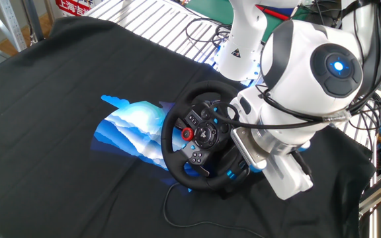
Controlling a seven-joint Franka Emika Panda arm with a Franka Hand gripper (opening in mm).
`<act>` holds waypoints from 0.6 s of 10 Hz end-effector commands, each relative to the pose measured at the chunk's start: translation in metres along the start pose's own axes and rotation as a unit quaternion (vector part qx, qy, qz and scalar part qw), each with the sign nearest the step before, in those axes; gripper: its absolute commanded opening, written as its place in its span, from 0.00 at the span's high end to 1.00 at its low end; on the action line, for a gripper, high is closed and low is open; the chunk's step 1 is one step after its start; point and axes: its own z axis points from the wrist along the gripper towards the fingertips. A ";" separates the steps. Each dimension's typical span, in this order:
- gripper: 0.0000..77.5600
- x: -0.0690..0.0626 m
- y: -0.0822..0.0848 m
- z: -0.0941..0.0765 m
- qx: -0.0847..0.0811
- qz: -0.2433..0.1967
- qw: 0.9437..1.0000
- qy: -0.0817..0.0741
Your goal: Rotate the steering wheel 90 degrees clockwise
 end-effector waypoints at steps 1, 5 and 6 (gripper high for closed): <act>0.98 -0.001 0.000 -0.002 0.000 0.001 1.000 -0.001; 0.98 -0.001 0.000 -0.002 0.001 -0.001 1.000 -0.002; 0.98 -0.001 0.000 -0.002 0.001 -0.001 1.000 -0.002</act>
